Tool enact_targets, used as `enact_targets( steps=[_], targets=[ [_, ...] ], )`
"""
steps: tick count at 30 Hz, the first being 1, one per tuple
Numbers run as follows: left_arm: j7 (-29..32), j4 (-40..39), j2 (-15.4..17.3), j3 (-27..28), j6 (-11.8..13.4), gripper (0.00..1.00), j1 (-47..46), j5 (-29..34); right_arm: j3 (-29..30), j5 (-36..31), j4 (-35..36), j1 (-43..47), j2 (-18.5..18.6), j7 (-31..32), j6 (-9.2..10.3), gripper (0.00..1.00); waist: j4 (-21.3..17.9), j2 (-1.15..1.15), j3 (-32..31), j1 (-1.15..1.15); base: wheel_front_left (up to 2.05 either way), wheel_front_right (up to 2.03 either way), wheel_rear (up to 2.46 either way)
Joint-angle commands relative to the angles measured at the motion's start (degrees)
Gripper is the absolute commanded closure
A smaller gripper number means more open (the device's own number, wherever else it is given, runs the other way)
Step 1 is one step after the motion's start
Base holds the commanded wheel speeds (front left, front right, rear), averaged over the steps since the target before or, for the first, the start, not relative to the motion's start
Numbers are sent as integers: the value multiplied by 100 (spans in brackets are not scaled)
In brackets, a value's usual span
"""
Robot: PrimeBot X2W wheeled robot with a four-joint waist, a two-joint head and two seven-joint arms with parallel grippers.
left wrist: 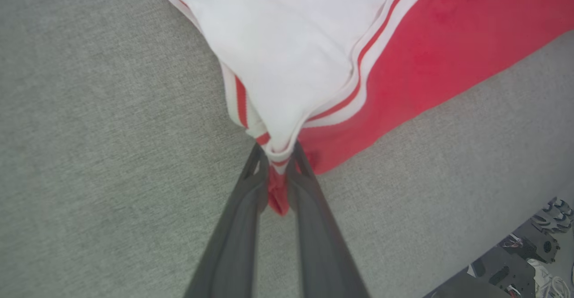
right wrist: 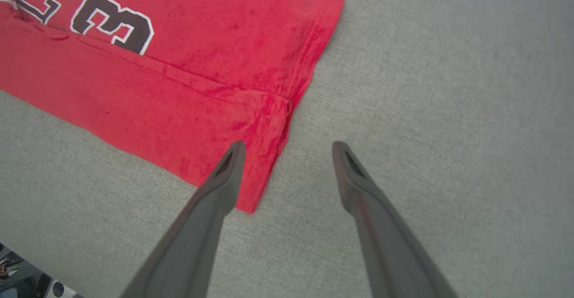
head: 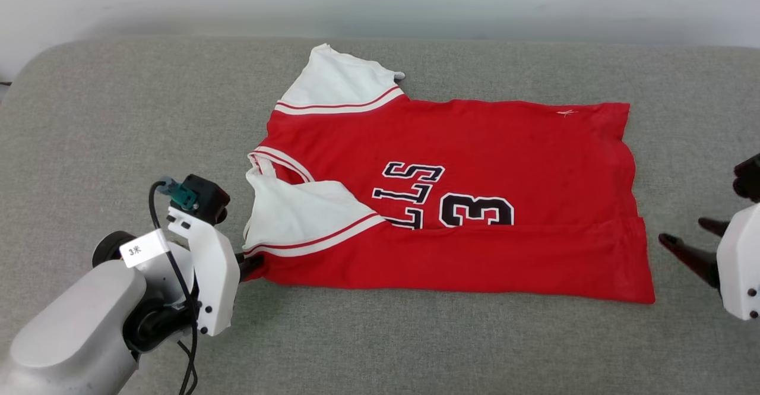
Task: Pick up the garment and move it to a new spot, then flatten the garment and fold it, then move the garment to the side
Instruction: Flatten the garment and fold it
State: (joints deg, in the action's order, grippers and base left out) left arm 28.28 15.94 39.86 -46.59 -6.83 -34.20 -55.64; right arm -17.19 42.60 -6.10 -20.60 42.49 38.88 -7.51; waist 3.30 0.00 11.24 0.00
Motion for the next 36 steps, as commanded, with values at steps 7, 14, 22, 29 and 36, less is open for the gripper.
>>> enact_targets(
  steps=[7, 14, 22, 29, 36],
  targets=[
    [-101, -178, -28, -23, 87, 100, -58, 126, -241, 126, -294, 39, -201, 287, 6, 0, 81, 0, 227, 0, 0, 0, 0],
    [-178, -136, -94, -46, 74, 100, -148, 205, -655, 5, -1047, -53, -670, 86, 4, 0, 152, 0, 405, 0, 0, 0, 0],
    [-271, -4, -141, -116, 50, 100, -85, 193, -1319, 50, -1581, -19, -932, -349, -12, 83, 157, 0, 371, 0, 0, 0, 0],
    [-413, 51, -94, -76, 45, 100, 83, 114, -1361, 132, -1510, -259, -551, -974, 4, 100, 80, 0, 165, 0, 0, 0, 0],
    [-542, -183, 142, -24, 152, 100, 393, 48, -1203, 377, -1079, -35, -190, -1478, 7, 100, 38, 0, -166, 0, 0, 0, 0]
  ],
)
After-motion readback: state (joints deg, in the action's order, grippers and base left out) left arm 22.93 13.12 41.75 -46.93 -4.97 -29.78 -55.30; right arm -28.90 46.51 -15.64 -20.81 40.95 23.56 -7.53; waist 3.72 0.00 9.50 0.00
